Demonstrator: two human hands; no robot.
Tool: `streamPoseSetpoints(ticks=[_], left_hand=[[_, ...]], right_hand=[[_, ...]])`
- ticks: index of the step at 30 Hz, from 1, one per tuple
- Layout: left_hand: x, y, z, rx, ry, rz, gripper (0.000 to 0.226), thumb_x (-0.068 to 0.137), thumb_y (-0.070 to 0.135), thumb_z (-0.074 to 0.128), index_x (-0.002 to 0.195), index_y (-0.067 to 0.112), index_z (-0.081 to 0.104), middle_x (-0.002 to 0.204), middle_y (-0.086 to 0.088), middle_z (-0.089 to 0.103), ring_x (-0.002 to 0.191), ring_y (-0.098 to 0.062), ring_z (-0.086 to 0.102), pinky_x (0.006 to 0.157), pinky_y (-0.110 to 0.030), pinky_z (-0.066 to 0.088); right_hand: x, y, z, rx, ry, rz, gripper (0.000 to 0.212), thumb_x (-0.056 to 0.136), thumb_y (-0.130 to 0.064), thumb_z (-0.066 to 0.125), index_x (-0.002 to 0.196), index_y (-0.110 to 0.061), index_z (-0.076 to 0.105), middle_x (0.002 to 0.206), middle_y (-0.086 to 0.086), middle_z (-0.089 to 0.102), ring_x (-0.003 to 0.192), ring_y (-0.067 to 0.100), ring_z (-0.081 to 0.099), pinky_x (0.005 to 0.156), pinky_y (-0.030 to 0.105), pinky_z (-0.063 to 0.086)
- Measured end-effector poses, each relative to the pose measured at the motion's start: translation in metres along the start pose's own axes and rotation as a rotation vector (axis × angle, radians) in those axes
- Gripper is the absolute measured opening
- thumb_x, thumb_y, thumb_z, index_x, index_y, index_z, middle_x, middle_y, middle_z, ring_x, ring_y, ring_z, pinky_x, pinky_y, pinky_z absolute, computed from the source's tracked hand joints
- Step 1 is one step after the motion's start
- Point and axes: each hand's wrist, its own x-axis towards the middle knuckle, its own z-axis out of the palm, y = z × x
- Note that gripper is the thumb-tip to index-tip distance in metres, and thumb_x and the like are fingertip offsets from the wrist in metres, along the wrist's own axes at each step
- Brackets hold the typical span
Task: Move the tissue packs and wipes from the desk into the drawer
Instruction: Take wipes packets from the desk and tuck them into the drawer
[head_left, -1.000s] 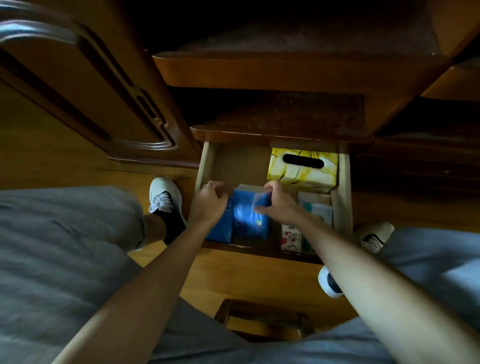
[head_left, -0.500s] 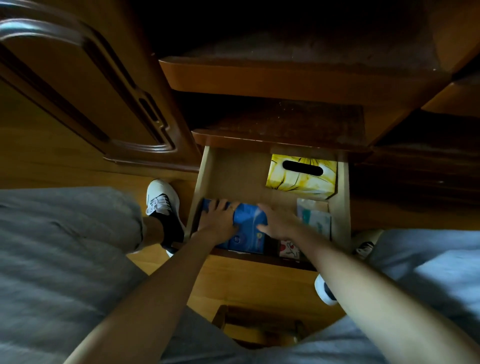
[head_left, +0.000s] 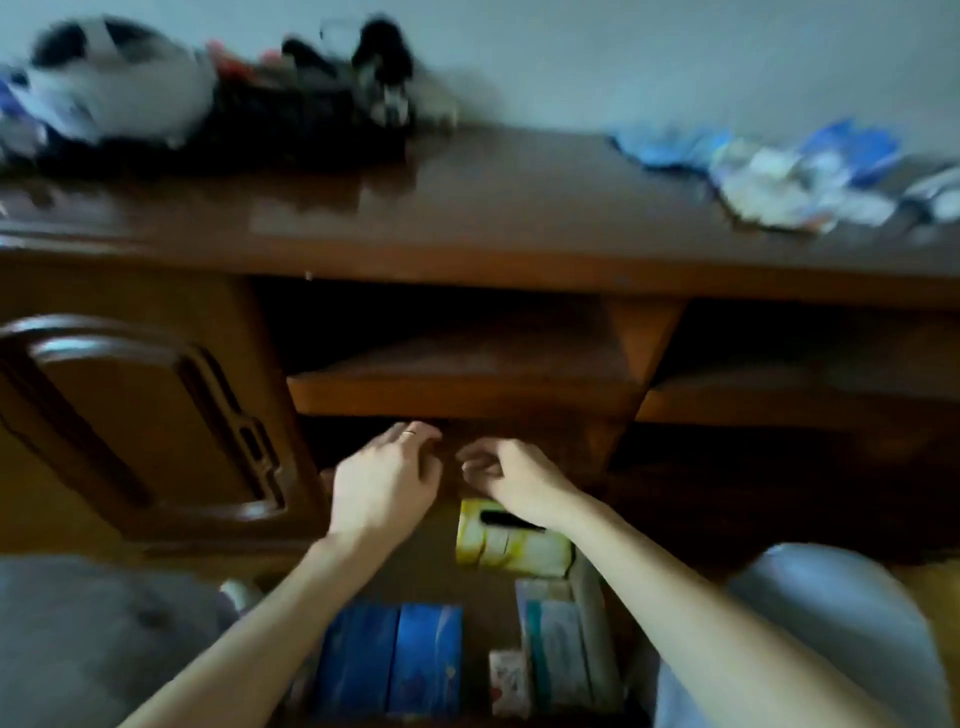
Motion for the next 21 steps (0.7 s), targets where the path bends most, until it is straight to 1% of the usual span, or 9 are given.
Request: streamPoseSetpoints(ticks=[2, 4, 7, 10, 12, 14, 16, 19, 21], left_hand=[[0.035, 0.012, -0.055, -0.065, 0.250, 0.134, 0.018, 0.090, 0.030, 0.055, 0.103, 0.032, 0.066, 0.095, 0.014, 0.068, 0.082, -0.006, 0.064, 0.060, -0.020, 0.048], [0.074, 0.028, -0.104, -0.084, 0.418, 0.249, 0.017, 0.094, 0.028, 0.052, 0.102, 0.029, 0.067, 0.093, 0.015, 0.067, 0.080, -0.003, 0.061, 0.059, -0.017, 0.043], [0.133, 0.051, -0.153, -0.085, 0.521, 0.299, 0.014, 0.092, 0.024, 0.056, 0.100, 0.028, 0.066, 0.092, 0.012, 0.068, 0.084, -0.008, 0.062, 0.058, -0.024, 0.046], [0.190, 0.068, -0.165, -0.086, 0.425, 0.253, 0.018, 0.088, 0.025, 0.062, 0.105, 0.027, 0.065, 0.098, 0.008, 0.067, 0.091, -0.017, 0.063, 0.063, -0.029, 0.047], [0.225, 0.074, -0.155, -0.074, 0.289, 0.211, 0.023, 0.087, 0.029, 0.061, 0.110, 0.028, 0.065, 0.102, 0.006, 0.065, 0.096, -0.019, 0.061, 0.067, -0.031, 0.046], [0.249, 0.078, -0.133, -0.057, 0.160, 0.171, 0.028, 0.088, 0.033, 0.059, 0.116, 0.029, 0.063, 0.108, 0.005, 0.061, 0.103, -0.019, 0.057, 0.071, -0.033, 0.049], [0.264, 0.080, -0.103, -0.046, 0.038, 0.158, 0.033, 0.091, 0.038, 0.057, 0.122, 0.029, 0.060, 0.121, 0.002, 0.059, 0.114, -0.020, 0.052, 0.083, -0.036, 0.050], [0.277, 0.085, -0.068, -0.014, -0.133, 0.177, 0.041, 0.094, 0.048, 0.054, 0.130, 0.028, 0.058, 0.135, 0.001, 0.053, 0.124, -0.020, 0.048, 0.101, -0.038, 0.043], [0.286, 0.091, -0.059, 0.013, -0.079, 0.231, 0.041, 0.093, 0.049, 0.054, 0.128, 0.029, 0.057, 0.131, 0.002, 0.056, 0.121, -0.019, 0.050, 0.097, -0.038, 0.044]], right_hand=[[-0.013, -0.026, -0.055, 0.017, 0.199, -0.105, 0.014, 0.093, -0.039, 0.064, 0.104, -0.046, 0.069, 0.092, -0.023, 0.074, 0.080, 0.000, 0.071, 0.078, 0.040, 0.061], [-0.029, -0.054, -0.107, 0.026, 0.381, -0.207, 0.014, 0.095, -0.034, 0.061, 0.098, -0.045, 0.069, 0.088, -0.026, 0.073, 0.069, 0.006, 0.071, 0.070, 0.042, 0.062], [-0.039, -0.089, -0.175, -0.068, 0.591, -0.312, 0.014, 0.092, -0.038, 0.055, 0.097, -0.043, 0.067, 0.086, -0.027, 0.072, 0.070, 0.002, 0.069, 0.065, 0.033, 0.060], [-0.029, -0.097, -0.231, -0.330, 0.734, -0.283, 0.017, 0.089, -0.040, 0.054, 0.103, -0.043, 0.064, 0.089, -0.028, 0.070, 0.084, -0.002, 0.066, 0.071, 0.027, 0.053], [-0.013, -0.090, -0.266, -0.472, 0.762, -0.165, 0.027, 0.089, -0.041, 0.056, 0.116, -0.040, 0.061, 0.107, -0.019, 0.069, 0.107, 0.008, 0.062, 0.083, 0.034, 0.052], [0.002, -0.072, -0.296, -0.546, 0.767, 0.088, 0.045, 0.091, -0.046, 0.057, 0.133, -0.034, 0.054, 0.132, -0.002, 0.061, 0.128, 0.024, 0.051, 0.098, 0.041, 0.046], [0.012, -0.044, -0.319, -0.563, 0.714, 0.374, 0.058, 0.092, -0.053, 0.052, 0.144, -0.030, 0.045, 0.149, 0.006, 0.047, 0.140, 0.031, 0.039, 0.108, 0.049, 0.038], [0.023, -0.009, -0.332, -0.592, 0.614, 0.547, 0.057, 0.094, -0.060, 0.039, 0.139, -0.028, 0.052, 0.143, 0.011, 0.052, 0.132, 0.035, 0.045, 0.105, 0.048, 0.038], [0.031, -0.008, -0.331, -0.724, 0.622, 0.484, 0.050, 0.096, -0.054, 0.034, 0.125, -0.023, 0.061, 0.126, 0.013, 0.064, 0.116, 0.034, 0.057, 0.090, 0.043, 0.040]])
